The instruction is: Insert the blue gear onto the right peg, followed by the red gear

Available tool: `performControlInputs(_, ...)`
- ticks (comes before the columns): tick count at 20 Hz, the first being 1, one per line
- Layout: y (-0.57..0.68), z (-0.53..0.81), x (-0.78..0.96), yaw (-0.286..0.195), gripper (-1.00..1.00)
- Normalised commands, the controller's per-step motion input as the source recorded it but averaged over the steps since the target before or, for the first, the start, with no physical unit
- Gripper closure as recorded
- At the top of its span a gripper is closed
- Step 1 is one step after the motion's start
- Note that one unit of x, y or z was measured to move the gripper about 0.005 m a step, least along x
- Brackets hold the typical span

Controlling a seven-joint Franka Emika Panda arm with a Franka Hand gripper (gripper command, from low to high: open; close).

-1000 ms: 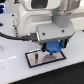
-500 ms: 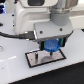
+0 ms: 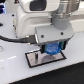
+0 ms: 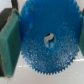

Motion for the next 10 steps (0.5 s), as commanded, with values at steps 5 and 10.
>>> performControlInputs(5, 0.01, 0.25, 0.14, 0.000, 1.00)
performControlInputs(10, 0.00, 0.11, 0.38, 0.000, 1.00)
